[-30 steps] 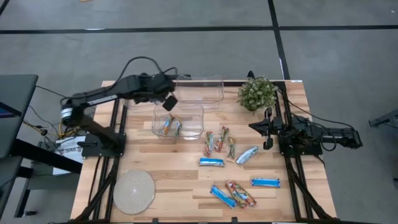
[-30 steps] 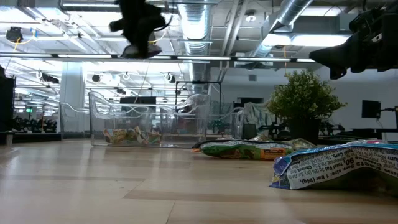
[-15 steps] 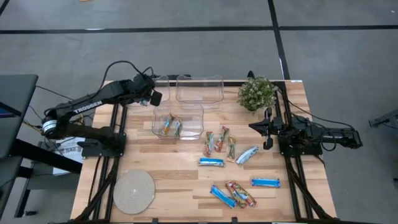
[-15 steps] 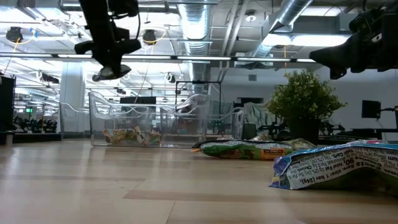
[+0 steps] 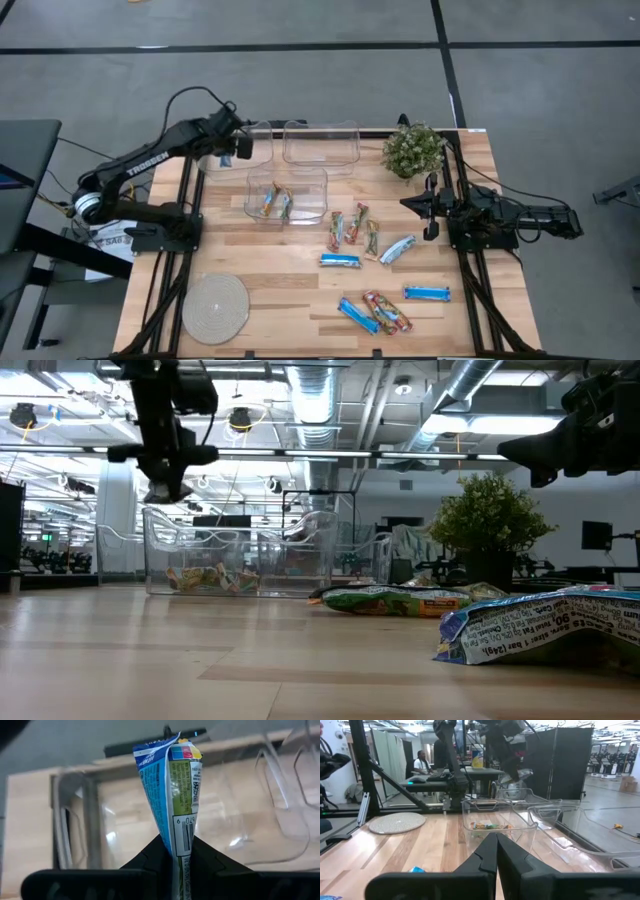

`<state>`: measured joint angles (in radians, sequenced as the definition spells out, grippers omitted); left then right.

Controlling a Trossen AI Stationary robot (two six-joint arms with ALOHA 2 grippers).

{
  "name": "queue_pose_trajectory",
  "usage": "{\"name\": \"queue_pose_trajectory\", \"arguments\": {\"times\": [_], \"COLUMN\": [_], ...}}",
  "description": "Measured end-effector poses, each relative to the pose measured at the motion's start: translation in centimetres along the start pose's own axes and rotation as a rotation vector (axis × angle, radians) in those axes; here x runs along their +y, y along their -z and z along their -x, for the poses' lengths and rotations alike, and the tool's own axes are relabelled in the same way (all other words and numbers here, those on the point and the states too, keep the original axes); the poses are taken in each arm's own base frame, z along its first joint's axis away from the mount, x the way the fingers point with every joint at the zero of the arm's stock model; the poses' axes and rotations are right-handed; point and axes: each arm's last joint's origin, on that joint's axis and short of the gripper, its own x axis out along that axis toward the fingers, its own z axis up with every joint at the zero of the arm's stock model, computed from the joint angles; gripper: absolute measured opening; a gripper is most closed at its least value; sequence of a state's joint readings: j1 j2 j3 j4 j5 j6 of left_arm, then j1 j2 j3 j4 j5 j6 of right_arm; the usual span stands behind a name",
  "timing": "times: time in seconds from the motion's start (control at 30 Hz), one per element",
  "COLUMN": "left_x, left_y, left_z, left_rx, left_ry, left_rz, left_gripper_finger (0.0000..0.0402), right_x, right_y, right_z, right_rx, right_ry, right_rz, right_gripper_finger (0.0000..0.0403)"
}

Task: Pick and place Granola Bars by type
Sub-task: Put the blue granola bar into the top left transparent bin

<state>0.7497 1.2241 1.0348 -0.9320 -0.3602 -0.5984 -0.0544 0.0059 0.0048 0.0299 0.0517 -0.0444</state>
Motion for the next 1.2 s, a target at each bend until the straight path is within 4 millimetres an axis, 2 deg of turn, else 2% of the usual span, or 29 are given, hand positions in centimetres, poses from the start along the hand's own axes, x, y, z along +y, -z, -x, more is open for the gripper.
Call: {"name": "queue_pose_trajectory", "arguments": {"times": [0.37,0.5,0.8,1.2], "left_x": [-0.4,-0.2,0.6,1.6], "left_y": [-0.5,-0.6,-0.9,-1.1], "left_z": [-4.2,-5.2,-5.6,-5.8], "left_rx": [0.145,0.171,0.172,0.2], "left_ry": [-0.079,-0.106,-0.181,-0.198], "left_rz": [0.002,0.007,0.015,0.089], "left_gripper_finger": [0.005,0.005,0.005,0.005], "right_x": [0.0,0.0,0.0,0.0], "right_y": [0.0,0.0,0.0,0.0], "right_z": [0.0,0.0,0.0,0.0], "right_rx": [0.0,0.0,0.001,0.0], "right_ry": [0.0,0.0,0.0,0.0], "right_rz": [0.0,0.0,0.0,0.0], "right_gripper_finger": [0.0,0.0,0.0,0.0]}}
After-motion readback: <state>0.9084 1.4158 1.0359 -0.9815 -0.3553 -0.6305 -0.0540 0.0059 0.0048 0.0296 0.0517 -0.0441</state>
